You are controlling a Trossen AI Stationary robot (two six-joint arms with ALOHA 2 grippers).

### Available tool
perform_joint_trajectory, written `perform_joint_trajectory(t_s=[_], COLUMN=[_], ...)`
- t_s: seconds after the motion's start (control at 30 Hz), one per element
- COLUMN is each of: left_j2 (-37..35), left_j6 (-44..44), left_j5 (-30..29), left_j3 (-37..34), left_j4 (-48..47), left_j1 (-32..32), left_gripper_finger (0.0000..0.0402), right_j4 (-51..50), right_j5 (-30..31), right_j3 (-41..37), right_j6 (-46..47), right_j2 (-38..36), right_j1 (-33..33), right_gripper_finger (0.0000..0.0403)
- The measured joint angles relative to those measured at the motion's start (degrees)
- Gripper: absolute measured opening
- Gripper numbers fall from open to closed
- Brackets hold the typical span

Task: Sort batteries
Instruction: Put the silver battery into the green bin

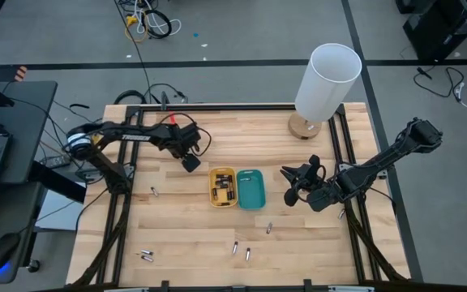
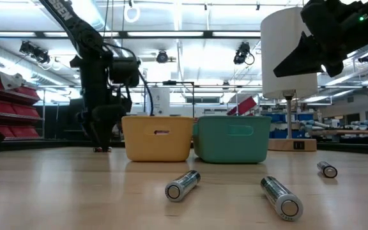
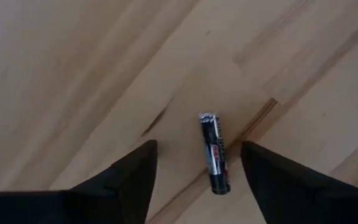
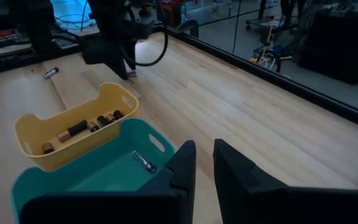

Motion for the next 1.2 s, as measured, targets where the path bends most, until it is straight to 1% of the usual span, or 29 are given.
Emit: perform_joint_trajectory(t_s=[0.1,0.2,0.3,0.43,0.5,0.7,0.77,0.9,1.0,1.1,1.2], left_j2=[1.7,2.3,2.4,2.6,2.6,2.8,2.3,2.0,2.0,2.0,1.9], left_j6=[-0.1,-0.1,-0.2,-0.2,-0.3,-0.3,-0.2,-0.2,-0.1,-0.2,0.8], left_j5=[0.0,0.5,1.1,1.3,1.3,2.0,2.0,2.2,3.3,3.9,4.7], left_j3=[0.0,0.0,0.3,1.1,1.9,7.6,10.1,16.4,20.7,23.8,25.5], left_j4=[0.5,0.9,1.1,0.8,0.2,-4.8,-6.9,-7.2,-5.7,-1.7,2.8], left_j1=[0.0,0.0,0.0,0.0,0.0,-0.6,-1.6,-5.2,-9.1,-13.6,-17.5], left_gripper_finger=[0.0221,0.0187,0.0139,0.0061,0.0032,0.0032,0.0038,0.0038,0.0036,0.0036,0.0036], right_j4=[0.0,0.0,0.0,-0.1,-0.2,-2.3,-3.9,-7.2,-8.5,-9.2,-9.2], right_j5=[0.0,-0.1,-0.2,-1.5,-1.6,-1.7,-1.7,-1.8,-1.9,-1.9,-1.9], right_j3=[0.0,0.0,0.0,0.0,0.0,0.0,0.0,0.0,0.0,0.0,0.0], right_j6=[0.0,0.0,0.0,-0.2,-0.3,0.2,1.5,4.0,5.6,6.5,6.7], right_j2=[0.0,0.0,0.0,0.0,0.0,0.0,0.0,0.0,0.0,0.0,0.0], right_j1=[0.0,0.0,0.0,0.0,0.0,0.0,0.0,0.0,0.0,0.0,0.0], right_gripper_finger=[0.0044,0.0044,0.0044,0.0044,0.0044,0.0043,0.0043,0.0044,0.0044,0.0044,0.0042])
